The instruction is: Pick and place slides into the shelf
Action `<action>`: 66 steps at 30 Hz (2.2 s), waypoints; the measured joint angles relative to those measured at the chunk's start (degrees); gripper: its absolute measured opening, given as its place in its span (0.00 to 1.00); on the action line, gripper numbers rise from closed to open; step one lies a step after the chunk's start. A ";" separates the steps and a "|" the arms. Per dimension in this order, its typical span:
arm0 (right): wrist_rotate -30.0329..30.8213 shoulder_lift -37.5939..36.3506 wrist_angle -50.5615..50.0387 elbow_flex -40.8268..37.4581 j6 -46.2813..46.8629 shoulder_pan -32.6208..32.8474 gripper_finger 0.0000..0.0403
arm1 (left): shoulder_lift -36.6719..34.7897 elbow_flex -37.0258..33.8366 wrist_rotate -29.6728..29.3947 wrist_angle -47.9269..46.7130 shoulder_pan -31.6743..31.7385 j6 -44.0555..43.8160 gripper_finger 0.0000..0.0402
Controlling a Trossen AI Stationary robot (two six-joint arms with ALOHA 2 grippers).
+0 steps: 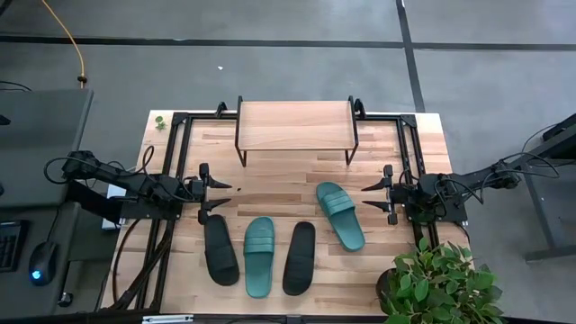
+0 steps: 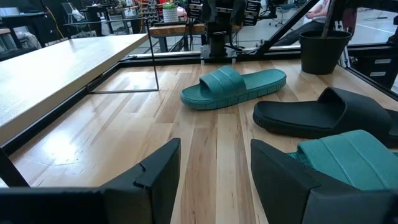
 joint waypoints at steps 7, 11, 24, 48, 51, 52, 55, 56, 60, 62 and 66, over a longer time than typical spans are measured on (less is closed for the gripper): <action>0.00 0.00 -0.01 0.00 -0.01 0.00 0.39 | 0.00 0.00 0.01 0.00 0.00 -0.01 0.44; 0.02 0.00 0.00 0.00 -0.02 -0.02 0.39 | 0.00 0.00 0.01 0.00 0.00 0.00 0.44; 0.02 -0.02 -0.01 -0.02 -0.02 -0.02 0.39 | 0.00 0.00 -0.01 0.00 -0.02 0.11 0.44; 0.02 0.00 -0.01 0.00 0.00 -0.01 0.39 | -0.02 0.00 -0.01 0.74 -0.02 1.59 0.44; 0.00 0.00 -0.01 0.00 -0.02 0.00 0.39 | -0.02 0.00 -0.01 0.80 -0.01 1.56 0.44; 0.00 0.00 0.01 0.00 0.00 0.00 0.39 | -0.02 0.00 -0.01 0.81 -0.01 1.58 0.44; 0.01 -0.01 0.00 -0.01 -0.01 0.00 0.39 | -0.02 0.00 -0.01 0.83 0.00 1.56 0.44; 0.01 -0.01 0.00 0.00 -0.01 -0.01 0.39 | -0.02 0.00 -0.01 0.83 0.00 1.56 0.44; 0.02 -0.01 -0.01 0.00 -0.01 -0.01 0.39 | -0.02 0.00 -0.01 0.85 -0.01 1.50 0.44; 0.01 -0.02 -0.01 0.00 -0.02 -0.01 0.39 | -0.02 0.00 0.00 0.81 -0.01 1.44 0.44; 0.01 -0.01 0.00 0.00 -0.02 0.00 0.39 | -0.02 0.00 0.01 0.74 -0.02 0.97 0.44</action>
